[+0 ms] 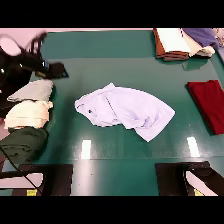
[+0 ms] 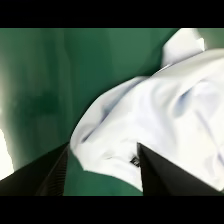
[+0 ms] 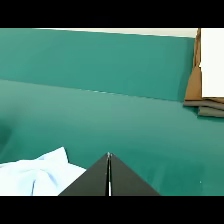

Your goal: Fold the shirts.

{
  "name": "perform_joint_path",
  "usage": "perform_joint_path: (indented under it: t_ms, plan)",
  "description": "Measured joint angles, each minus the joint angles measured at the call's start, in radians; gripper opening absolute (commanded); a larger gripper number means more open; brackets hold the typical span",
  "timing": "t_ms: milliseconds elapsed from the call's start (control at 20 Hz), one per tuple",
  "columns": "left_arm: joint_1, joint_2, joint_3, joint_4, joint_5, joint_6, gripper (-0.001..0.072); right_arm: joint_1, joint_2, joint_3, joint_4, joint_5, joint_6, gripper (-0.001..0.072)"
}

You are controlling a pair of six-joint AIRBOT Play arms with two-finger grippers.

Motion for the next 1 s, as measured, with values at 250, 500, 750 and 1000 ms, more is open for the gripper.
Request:
perform_joint_path:
  t_ms: [250, 500, 750, 1000]
  plan:
    - [0.048, -0.001, -0.345, -0.126, 0.172, 0.039, 0.0499, 0.000, -0.021, 0.000, 0.004, 0.003, 0.000, 0.0016]
    - [0.003, -0.031, -0.471, -0.257, 0.303, 0.113, 0.0498, 0.006, -0.049, 0.000, 0.021, 0.009, 0.000, 0.0016]
    - [-0.031, -0.043, -0.435, -0.311, 0.362, 0.132, 0.0029, 0.009, -0.058, -0.010, -0.021, 0.075, 0.000, 0.0017]
    - [-0.038, -0.045, -0.296, -0.322, 0.325, 0.142, 0.0029, -0.115, -0.034, -0.259, -0.064, 0.178, 0.000, 0.0018]
